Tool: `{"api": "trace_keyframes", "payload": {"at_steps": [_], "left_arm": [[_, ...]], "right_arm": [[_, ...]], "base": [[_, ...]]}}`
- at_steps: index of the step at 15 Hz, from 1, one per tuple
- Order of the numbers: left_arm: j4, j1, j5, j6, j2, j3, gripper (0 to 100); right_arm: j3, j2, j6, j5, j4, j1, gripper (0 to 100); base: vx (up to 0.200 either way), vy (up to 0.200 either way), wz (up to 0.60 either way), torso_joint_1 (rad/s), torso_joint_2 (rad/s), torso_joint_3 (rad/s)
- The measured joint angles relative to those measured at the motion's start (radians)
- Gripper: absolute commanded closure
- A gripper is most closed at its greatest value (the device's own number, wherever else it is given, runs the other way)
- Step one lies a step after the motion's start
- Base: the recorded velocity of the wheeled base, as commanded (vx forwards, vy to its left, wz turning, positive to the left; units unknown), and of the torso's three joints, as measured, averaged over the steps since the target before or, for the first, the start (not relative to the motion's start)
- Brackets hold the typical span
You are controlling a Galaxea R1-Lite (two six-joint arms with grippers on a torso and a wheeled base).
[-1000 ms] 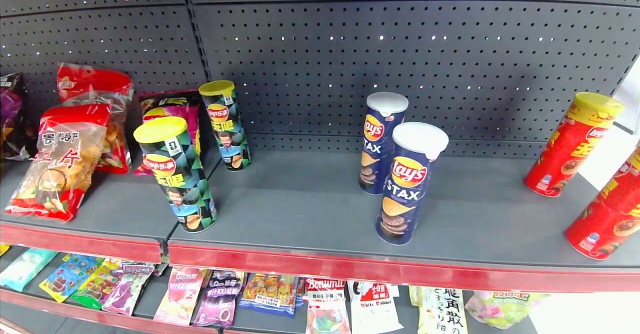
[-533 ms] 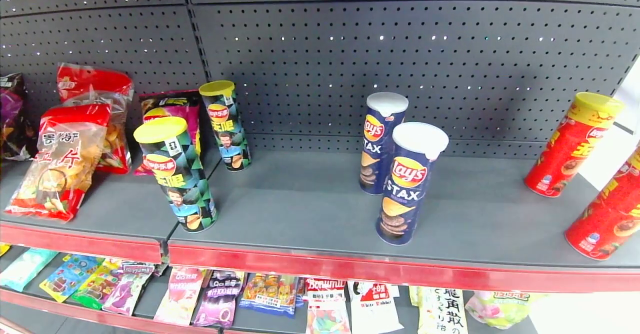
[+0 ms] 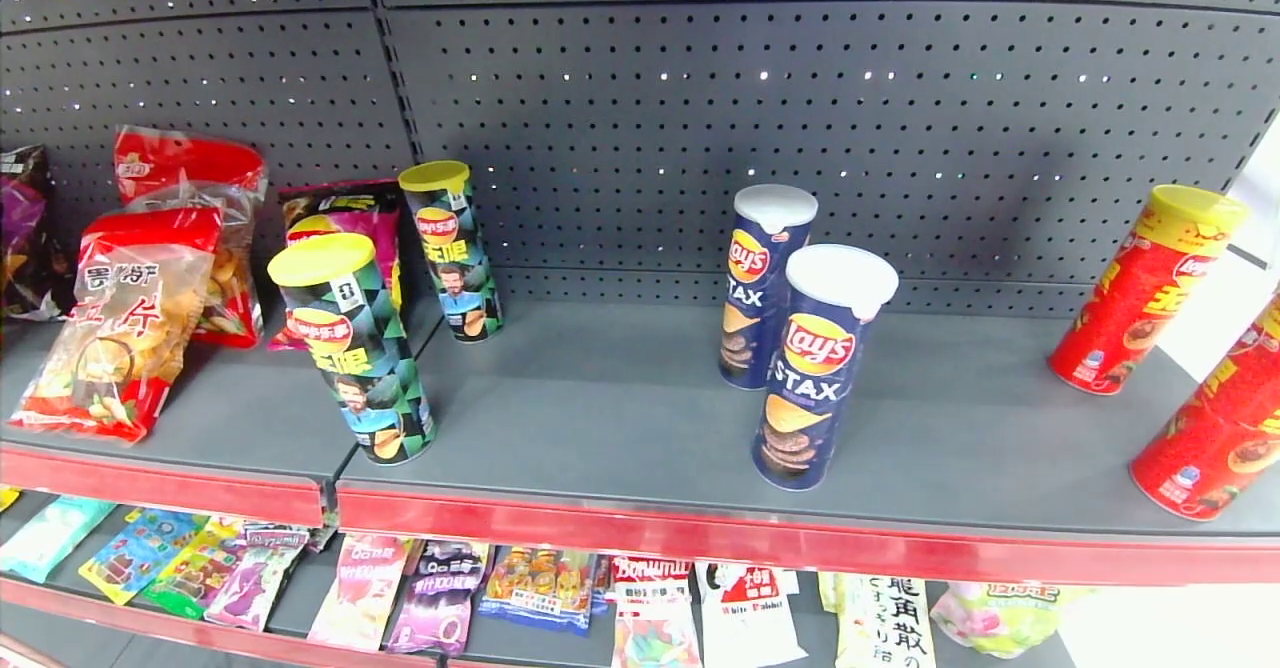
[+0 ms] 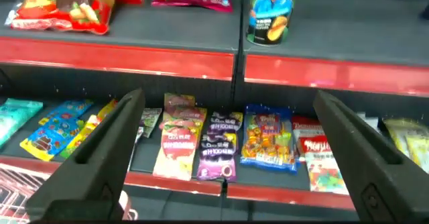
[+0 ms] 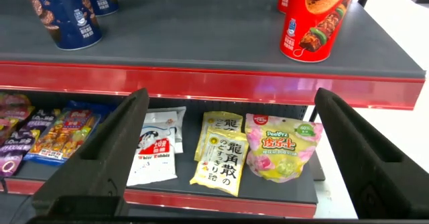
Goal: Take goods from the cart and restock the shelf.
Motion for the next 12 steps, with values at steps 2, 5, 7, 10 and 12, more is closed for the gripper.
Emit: {"api": "trace_keyframes", "payload": {"at_steps": [2, 5, 7, 10, 12], "left_arm": [[0.0, -0.004, -0.001, 0.011, -0.011, 0.0, 0], [0.001, -0.005, -0.003, 0.017, -0.016, 0.001, 0], [0.001, -0.006, -0.003, 0.017, -0.017, 0.001, 0], [0.001, -0.006, -0.004, 0.018, -0.017, 0.001, 0], [0.001, -0.006, -0.003, 0.017, -0.018, 0.001, 0]], "right_arm": [[0.0, 0.0, -0.005, 0.002, 0.0, 0.001, 0], [0.0, 0.0, -0.01, 0.003, 0.0, 0.0, 0], [-0.022, 0.006, -0.008, 0.012, -0.017, 0.0, 0], [-0.186, 0.123, 0.003, 0.073, -0.04, 0.027, 0], [-0.313, 0.276, 0.006, 0.184, -0.047, 0.095, 0]], "base": [[0.0, 0.0, 0.0, 0.0, 0.0, 0.0], [0.0, 0.0, 0.0, 0.0, 0.0, 0.0], [0.0, 0.0, 0.0, 0.0, 0.0, 0.0], [0.0, 0.0, 0.0, 0.0, 0.0, 0.0], [0.0, 0.0, 0.0, 0.0, 0.0, 0.0]]}}
